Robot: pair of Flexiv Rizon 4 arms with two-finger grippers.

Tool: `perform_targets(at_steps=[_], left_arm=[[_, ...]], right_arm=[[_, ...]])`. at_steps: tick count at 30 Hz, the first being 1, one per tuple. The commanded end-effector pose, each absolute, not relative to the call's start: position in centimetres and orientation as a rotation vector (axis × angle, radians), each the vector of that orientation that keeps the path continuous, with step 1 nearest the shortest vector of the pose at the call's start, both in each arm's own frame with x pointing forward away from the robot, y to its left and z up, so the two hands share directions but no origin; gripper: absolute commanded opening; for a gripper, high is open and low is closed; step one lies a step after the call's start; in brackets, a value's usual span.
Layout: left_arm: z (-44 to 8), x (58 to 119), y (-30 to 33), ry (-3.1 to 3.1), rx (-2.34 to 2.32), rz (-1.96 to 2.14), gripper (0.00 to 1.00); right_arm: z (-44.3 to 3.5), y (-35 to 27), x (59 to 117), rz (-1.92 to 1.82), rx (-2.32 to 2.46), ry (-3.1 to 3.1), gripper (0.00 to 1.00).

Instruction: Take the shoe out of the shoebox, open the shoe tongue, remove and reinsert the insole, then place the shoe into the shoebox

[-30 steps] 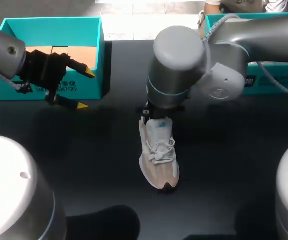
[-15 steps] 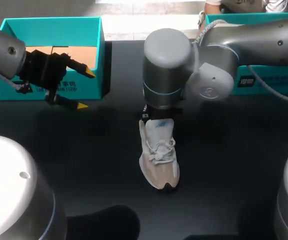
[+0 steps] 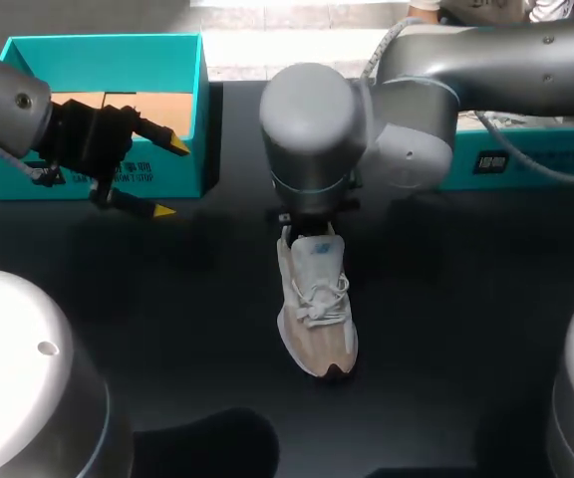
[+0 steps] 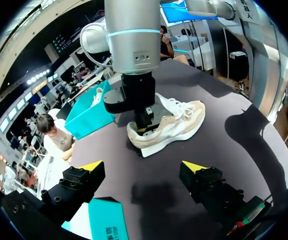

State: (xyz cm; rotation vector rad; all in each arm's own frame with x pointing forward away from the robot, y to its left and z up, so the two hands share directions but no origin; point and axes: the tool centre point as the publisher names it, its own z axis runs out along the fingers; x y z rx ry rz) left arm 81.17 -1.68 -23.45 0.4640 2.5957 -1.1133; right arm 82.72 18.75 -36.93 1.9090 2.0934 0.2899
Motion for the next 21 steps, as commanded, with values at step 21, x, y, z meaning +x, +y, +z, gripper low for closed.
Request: perform_targets(at_steps=[21], left_arm=[[-23.4,81.1,-1.7,2.599,0.463,-1.107,1.00]], right_arm=[[-33.7,19.7,78.8,0.025,2.030,2.278,0.00]])
